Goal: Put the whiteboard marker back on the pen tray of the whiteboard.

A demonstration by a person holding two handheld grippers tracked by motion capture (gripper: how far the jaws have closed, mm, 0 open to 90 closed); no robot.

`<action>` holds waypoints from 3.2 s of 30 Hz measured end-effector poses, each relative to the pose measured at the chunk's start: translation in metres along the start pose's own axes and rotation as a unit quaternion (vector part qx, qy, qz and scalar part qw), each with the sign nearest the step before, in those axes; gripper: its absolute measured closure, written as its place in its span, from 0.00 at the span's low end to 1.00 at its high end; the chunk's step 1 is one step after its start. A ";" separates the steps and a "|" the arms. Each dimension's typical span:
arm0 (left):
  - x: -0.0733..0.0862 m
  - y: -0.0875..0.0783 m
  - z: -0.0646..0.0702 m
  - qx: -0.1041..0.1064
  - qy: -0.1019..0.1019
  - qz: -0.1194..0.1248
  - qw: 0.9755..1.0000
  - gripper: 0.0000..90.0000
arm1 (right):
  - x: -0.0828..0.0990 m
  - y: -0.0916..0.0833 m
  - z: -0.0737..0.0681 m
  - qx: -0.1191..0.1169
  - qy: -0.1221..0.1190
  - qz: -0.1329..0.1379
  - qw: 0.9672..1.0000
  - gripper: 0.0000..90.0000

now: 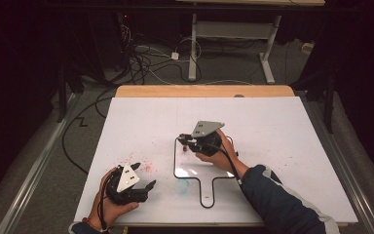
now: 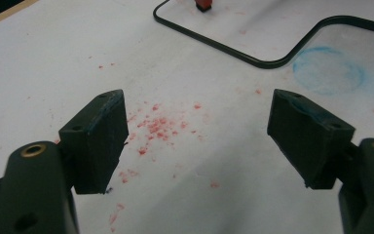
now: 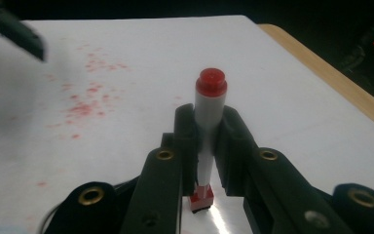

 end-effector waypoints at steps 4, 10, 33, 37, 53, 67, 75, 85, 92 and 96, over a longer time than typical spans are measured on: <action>0.000 -0.001 0.001 0.000 0.000 0.002 1.000 0.24 | -0.003 0.005 -0.003 0.007 -0.025 -0.002 1.000 0.91; 0.000 0.000 0.001 0.002 0.002 0.000 1.000 0.24 | 0.006 0.007 0.038 0.095 -0.008 -0.017 0.995 0.91; -0.001 0.000 0.001 0.005 0.003 0.001 1.000 0.24 | -0.004 0.015 0.018 0.034 0.001 -0.001 0.999 0.91; -0.002 0.000 0.003 0.005 0.005 0.002 1.000 0.24 | 0.001 0.014 0.031 0.098 -0.009 -0.018 0.995 0.91; -0.003 0.000 0.003 0.005 0.000 0.007 1.000 0.24 | 0.000 0.010 0.012 0.040 0.019 0.008 0.999 0.90; -0.003 -0.001 0.004 0.007 0.005 0.003 1.000 0.24 | 0.009 0.005 0.033 0.118 0.002 -0.019 0.993 0.91; -0.002 0.000 0.005 0.008 0.005 0.002 1.000 0.24 | 0.011 -0.008 0.009 0.060 0.005 -0.005 0.998 0.91; -0.003 0.000 0.005 0.010 0.005 0.002 1.000 0.24 | 0.018 -0.017 0.025 0.078 0.040 -0.014 0.996 0.91; -0.003 -0.001 0.005 0.010 0.007 0.001 1.000 0.24 | 0.011 -0.023 -0.016 -0.003 0.027 -0.016 1.000 0.91; -0.003 -0.001 0.006 0.011 0.008 0.000 1.000 0.24 | 0.012 -0.029 -0.028 -0.008 0.009 -0.020 1.000 0.91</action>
Point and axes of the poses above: each handheld gripper's, and its own axes: y roughly forward along the jaws, x roughly out of its underside, z roughly to its right, the point moved 5 cm from there along y, roughly forward along the jaws, and after that the axes turned 3 degrees about -z, right-handed, at the moved point
